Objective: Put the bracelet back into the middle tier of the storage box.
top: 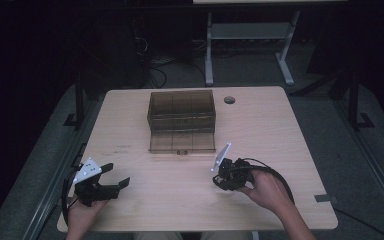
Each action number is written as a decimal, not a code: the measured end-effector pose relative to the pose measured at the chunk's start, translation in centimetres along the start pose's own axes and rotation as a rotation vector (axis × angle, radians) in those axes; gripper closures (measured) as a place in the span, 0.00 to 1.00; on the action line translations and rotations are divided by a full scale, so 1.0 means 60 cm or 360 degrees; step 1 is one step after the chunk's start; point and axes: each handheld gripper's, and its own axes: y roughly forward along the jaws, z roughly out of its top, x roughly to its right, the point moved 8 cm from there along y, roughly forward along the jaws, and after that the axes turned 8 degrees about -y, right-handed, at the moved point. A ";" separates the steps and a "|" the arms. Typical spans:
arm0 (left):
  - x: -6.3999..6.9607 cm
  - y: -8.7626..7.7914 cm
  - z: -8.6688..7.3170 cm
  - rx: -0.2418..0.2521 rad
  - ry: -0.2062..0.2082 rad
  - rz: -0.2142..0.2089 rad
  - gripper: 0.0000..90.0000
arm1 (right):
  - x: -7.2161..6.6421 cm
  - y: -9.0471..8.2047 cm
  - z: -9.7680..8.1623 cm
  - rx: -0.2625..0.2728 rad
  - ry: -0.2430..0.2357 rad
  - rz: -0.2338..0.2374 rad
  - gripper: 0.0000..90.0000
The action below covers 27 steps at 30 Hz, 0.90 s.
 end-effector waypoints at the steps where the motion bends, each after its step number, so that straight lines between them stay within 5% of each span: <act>1: 0.000 0.000 0.000 -0.0002 -0.0001 0.0000 0.17 | 0.001 -0.002 0.000 0.0001 0.0005 -0.0002 0.93; 27: -0.004 0.003 0.003 0.0000 -0.0002 -0.0012 0.17 | 0.037 -0.071 0.068 0.0135 -0.0013 -0.0082 0.93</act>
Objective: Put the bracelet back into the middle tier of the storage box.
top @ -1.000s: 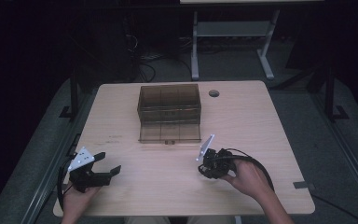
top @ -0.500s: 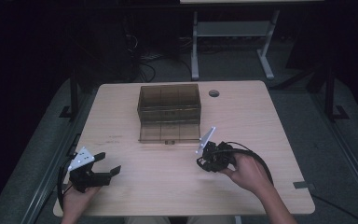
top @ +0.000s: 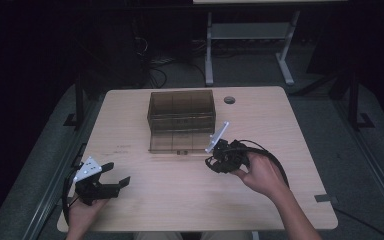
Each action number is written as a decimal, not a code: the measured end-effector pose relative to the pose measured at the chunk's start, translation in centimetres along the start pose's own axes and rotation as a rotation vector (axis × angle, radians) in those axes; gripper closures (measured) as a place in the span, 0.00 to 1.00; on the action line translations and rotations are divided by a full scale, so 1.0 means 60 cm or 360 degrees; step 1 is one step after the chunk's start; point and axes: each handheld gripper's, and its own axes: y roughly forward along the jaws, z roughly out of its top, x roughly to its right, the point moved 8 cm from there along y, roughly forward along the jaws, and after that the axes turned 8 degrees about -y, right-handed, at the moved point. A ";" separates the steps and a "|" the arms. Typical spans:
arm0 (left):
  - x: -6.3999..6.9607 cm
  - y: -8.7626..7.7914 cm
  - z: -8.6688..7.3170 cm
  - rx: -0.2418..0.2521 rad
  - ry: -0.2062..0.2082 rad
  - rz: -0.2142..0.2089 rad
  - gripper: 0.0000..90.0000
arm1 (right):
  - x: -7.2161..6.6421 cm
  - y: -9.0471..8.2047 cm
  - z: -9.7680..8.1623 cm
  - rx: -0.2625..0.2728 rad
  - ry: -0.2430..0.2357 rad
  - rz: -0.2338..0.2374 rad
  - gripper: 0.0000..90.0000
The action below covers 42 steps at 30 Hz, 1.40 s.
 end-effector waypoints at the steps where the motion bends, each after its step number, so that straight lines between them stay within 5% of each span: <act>1: 0.000 0.000 0.000 0.0001 -0.0004 0.0001 0.17 | 0.002 -0.002 0.004 -0.0005 -0.0005 -0.0004 0.93; 25: 0.001 0.002 0.001 -0.0004 0.0007 -0.0007 0.17 | 0.057 -0.007 0.083 -0.0042 -0.0030 -0.0053 0.93; 42: 0.000 0.001 0.001 -0.0004 -0.0002 -0.0007 0.17 | 0.091 0.019 0.091 -0.0097 -0.0010 -0.0062 0.93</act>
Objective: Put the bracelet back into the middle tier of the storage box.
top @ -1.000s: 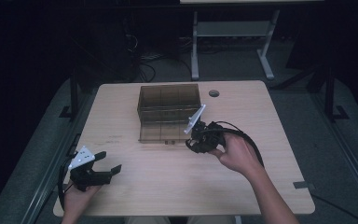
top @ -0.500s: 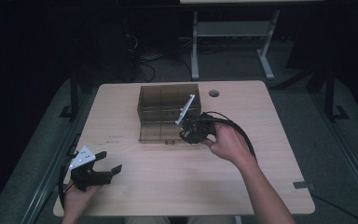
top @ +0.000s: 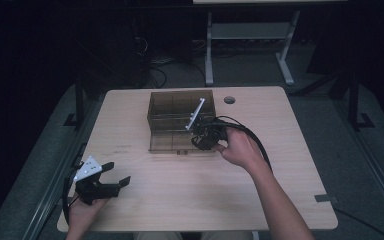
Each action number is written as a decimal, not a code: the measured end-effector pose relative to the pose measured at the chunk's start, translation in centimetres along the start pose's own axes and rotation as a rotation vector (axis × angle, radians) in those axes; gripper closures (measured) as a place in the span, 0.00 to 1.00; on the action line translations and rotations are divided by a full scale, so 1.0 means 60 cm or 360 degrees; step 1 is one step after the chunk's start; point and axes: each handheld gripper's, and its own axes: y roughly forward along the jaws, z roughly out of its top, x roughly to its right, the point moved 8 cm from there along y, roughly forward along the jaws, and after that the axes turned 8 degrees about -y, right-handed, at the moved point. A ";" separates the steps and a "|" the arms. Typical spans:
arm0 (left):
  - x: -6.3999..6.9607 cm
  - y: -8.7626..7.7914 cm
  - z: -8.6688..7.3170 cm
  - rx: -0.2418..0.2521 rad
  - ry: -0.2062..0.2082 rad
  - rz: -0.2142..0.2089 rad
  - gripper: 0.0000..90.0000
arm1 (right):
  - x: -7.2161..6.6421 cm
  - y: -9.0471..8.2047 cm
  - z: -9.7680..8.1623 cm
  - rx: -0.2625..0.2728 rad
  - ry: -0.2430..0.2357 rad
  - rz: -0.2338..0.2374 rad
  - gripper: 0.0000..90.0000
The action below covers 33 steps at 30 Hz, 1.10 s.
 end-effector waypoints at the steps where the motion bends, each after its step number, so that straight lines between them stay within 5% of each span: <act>1: 0.000 0.000 0.000 0.0000 0.0001 0.0000 0.17 | 0.000 0.000 0.000 0.0000 0.0000 0.0000 0.93; 33: 0.000 -0.001 0.001 0.0018 -0.0015 -0.0001 0.17 | 0.040 0.048 -0.003 -0.0064 0.0070 0.0034 0.92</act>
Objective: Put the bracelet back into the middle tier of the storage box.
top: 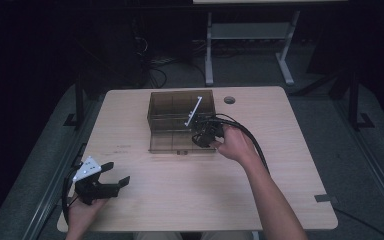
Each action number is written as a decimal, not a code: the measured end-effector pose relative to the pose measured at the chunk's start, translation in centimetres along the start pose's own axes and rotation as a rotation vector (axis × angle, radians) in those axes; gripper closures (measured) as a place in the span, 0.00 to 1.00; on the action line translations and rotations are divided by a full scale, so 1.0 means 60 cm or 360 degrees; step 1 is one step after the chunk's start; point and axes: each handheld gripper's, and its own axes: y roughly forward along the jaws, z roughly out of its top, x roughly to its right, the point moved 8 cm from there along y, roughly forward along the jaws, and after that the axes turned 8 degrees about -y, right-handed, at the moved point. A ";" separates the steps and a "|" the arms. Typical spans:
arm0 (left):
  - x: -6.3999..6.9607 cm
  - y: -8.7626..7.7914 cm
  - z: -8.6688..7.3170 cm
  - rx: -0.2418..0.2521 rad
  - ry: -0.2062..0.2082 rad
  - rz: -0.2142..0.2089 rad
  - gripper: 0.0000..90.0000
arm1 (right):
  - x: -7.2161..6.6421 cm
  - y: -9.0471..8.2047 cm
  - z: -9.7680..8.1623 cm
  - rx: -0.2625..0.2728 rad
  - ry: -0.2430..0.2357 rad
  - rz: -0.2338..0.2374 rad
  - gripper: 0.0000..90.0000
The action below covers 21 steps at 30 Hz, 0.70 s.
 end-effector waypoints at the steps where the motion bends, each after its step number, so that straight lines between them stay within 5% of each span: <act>1: -0.001 -0.001 -0.001 -0.0008 0.0003 0.0001 0.17 | 0.001 0.001 0.000 0.0000 0.0003 0.0002 0.92; 21: -0.001 -0.002 -0.002 -0.0016 0.0012 0.0002 0.17 | 0.015 0.030 -0.001 -0.0028 0.0038 0.0042 0.92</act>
